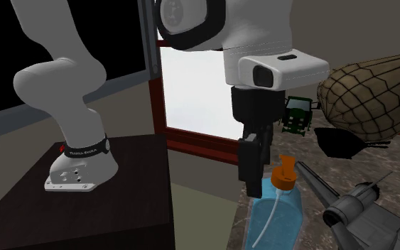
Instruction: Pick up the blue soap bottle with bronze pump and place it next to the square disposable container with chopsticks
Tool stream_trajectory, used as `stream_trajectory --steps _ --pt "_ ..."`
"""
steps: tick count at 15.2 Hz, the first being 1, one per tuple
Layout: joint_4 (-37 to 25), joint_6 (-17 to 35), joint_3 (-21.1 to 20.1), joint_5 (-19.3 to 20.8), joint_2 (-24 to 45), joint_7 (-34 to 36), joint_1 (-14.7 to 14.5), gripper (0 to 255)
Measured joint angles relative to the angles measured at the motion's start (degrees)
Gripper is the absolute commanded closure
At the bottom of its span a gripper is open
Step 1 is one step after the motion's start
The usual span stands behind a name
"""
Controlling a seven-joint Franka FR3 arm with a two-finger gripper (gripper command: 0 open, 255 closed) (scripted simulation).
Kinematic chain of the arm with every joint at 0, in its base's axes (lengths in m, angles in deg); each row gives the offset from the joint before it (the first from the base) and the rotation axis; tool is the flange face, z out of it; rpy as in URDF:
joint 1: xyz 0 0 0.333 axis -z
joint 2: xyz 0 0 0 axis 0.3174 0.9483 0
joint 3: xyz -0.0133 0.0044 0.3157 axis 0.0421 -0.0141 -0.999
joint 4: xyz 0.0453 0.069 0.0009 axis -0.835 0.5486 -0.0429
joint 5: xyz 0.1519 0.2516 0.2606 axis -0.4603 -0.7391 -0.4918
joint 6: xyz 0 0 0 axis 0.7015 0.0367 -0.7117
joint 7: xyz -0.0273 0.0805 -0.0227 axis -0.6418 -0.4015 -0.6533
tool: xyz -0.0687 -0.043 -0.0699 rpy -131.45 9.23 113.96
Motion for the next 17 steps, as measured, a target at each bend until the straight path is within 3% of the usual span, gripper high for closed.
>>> stream_trajectory --steps 7,13,14,17 --pt "0.3 5.0 0.3 -2.5 4.8 -1.5 0.3 0" --pt "0.4 5.6 0.3 -2.7 5.3 -1.7 0.3 0" --pt "0.4 5.6 0.3 -2.7 5.3 -1.7 0.3 255" --pt "0.4 5.6 0.3 -2.7 5.3 -1.7 0.3 255"
